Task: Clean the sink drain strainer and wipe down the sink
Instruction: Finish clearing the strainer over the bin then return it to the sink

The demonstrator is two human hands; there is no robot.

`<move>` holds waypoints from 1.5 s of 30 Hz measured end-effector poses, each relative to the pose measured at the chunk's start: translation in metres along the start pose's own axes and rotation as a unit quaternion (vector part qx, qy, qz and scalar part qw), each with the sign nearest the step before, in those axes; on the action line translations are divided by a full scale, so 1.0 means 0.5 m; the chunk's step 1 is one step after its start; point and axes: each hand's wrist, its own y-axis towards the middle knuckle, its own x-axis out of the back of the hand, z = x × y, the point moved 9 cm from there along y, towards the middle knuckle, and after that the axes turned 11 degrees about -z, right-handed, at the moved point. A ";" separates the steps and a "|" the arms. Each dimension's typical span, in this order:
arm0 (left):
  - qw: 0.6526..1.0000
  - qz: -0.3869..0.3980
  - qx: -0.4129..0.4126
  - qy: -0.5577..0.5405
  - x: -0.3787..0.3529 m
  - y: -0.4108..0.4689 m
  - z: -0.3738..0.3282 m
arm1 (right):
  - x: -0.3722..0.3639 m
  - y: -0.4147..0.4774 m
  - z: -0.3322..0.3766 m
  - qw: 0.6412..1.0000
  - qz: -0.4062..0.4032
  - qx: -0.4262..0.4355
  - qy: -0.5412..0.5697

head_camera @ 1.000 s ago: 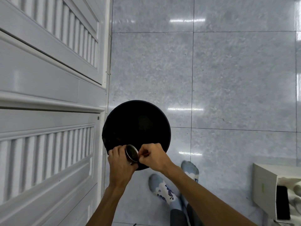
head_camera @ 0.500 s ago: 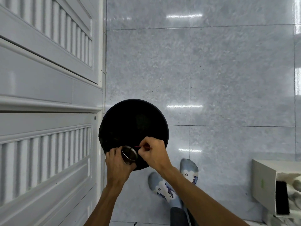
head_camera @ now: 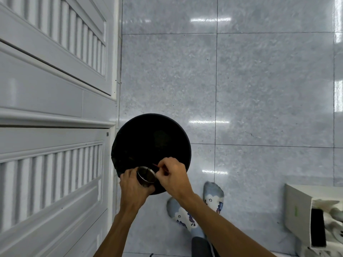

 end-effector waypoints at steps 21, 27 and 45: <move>0.999 0.033 -0.008 -0.037 -0.001 0.001 -0.007 | -0.032 -0.025 -0.010 0.995 0.103 -0.012 0.004; 0.995 0.077 0.002 -0.057 -0.013 0.005 -0.005 | -0.036 -0.023 -0.016 0.994 0.109 -0.010 0.024; 0.990 0.100 0.002 -0.104 0.000 0.000 -0.021 | -0.026 -0.030 -0.003 0.997 0.069 -0.007 0.037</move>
